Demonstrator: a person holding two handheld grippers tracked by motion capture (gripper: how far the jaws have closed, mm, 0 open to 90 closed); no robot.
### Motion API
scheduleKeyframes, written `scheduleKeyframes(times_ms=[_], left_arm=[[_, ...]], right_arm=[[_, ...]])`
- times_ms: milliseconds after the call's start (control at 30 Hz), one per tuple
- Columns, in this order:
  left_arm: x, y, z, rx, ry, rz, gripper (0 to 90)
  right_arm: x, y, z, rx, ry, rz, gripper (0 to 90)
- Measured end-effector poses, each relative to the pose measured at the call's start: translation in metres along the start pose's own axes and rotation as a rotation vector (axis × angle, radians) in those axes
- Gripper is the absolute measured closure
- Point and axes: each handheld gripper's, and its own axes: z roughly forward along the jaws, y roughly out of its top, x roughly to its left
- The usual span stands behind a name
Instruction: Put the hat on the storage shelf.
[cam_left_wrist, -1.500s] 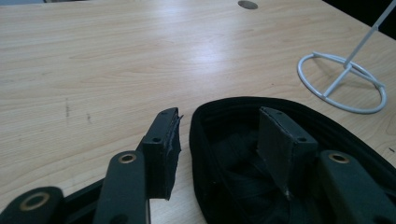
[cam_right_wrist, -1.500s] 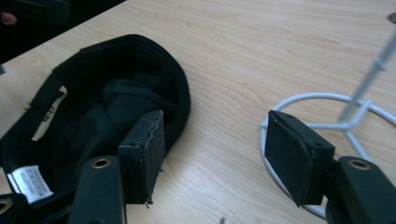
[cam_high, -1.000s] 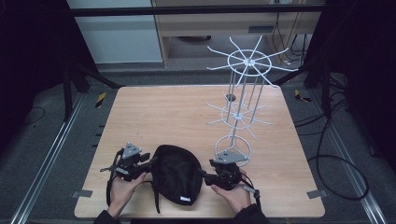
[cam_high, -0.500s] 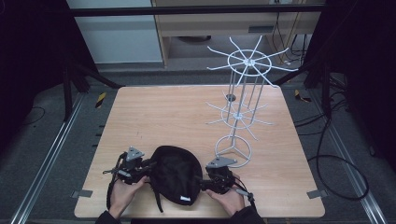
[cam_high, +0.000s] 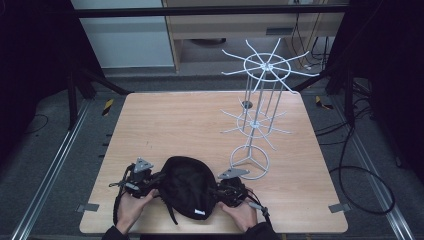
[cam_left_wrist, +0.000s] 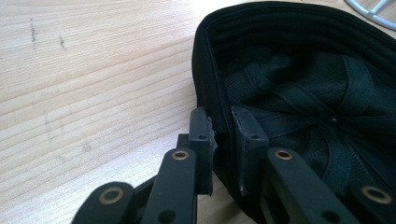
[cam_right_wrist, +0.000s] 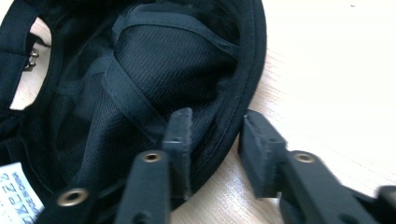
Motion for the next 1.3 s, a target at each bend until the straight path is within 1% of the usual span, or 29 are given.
scheduleKeyframes(times_ms=[67,100,133,200,267,300,367,433,500,567,633,767,867,933,1033,1100,1200,1300], left_arm=[[-0.001,0.000,0.000,-0.004,-0.007,-0.002,79.4],[-0.002,0.000,-0.001,-0.004,-0.010,0.002,79.4],[-0.002,0.000,-0.001,-0.006,-0.013,0.003,79.4],[-0.004,-0.001,0.000,-0.010,-0.024,0.006,79.3],[-0.006,-0.001,0.001,-0.011,-0.036,0.009,79.2],[-0.007,0.000,0.002,-0.011,-0.042,0.011,79.2],[-0.009,0.000,0.003,-0.012,-0.050,0.016,79.1],[-0.012,0.001,0.005,-0.015,-0.052,0.020,79.1],[-0.015,0.002,0.007,-0.021,-0.054,0.018,79.0],[-0.017,0.003,0.011,-0.023,-0.058,0.011,78.9],[-0.017,0.005,0.016,-0.022,-0.061,0.004,79.0],[-0.015,0.006,0.022,-0.021,-0.067,-0.006,78.9],[-0.013,0.005,0.023,-0.023,-0.074,-0.015,78.2],[-0.012,0.005,0.022,-0.027,-0.080,-0.017,77.1],[-0.010,0.006,0.019,-0.035,-0.090,-0.022,74.9],[-0.009,0.007,0.014,-0.043,-0.089,-0.017,71.5],[-0.008,0.008,0.005,-0.071,-0.074,-0.010,67.0],[-0.005,0.010,-0.005,-0.106,-0.076,-0.025,64.6]], right_arm=[[0.000,0.000,-0.001,-0.001,-0.006,0.020,72.6],[-0.001,0.001,-0.002,-0.014,-0.008,0.011,75.6],[-0.001,0.001,-0.005,-0.030,-0.013,0.020,78.0],[-0.003,0.003,-0.012,-0.070,-0.023,0.018,81.4],[-0.005,0.006,-0.020,-0.116,-0.029,0.010,83.0],[-0.006,0.008,-0.025,-0.147,-0.032,0.002,83.5],[-0.005,0.011,-0.034,-0.191,-0.035,-0.015,83.9],[-0.003,0.013,-0.040,-0.224,-0.034,-0.032,84.1],[0.001,0.017,-0.046,-0.252,-0.021,-0.072,84.2],[0.005,0.018,-0.050,-0.266,-0.005,-0.101,84.3],[0.012,0.020,-0.052,-0.272,0.024,-0.140,84.3],[0.019,0.017,-0.048,-0.258,0.055,-0.180,84.2],[0.021,0.014,-0.043,-0.237,0.064,-0.184,84.2],[0.021,0.012,-0.041,-0.228,0.058,-0.187,84.1],[0.020,0.011,-0.041,-0.226,0.034,-0.185,84.0],[0.020,0.009,-0.042,-0.225,0.026,-0.183,84.0],[0.020,0.008,-0.041,-0.218,0.013,-0.182,84.0],[0.020,0.007,-0.040,-0.213,0.001,-0.179,83.9]])
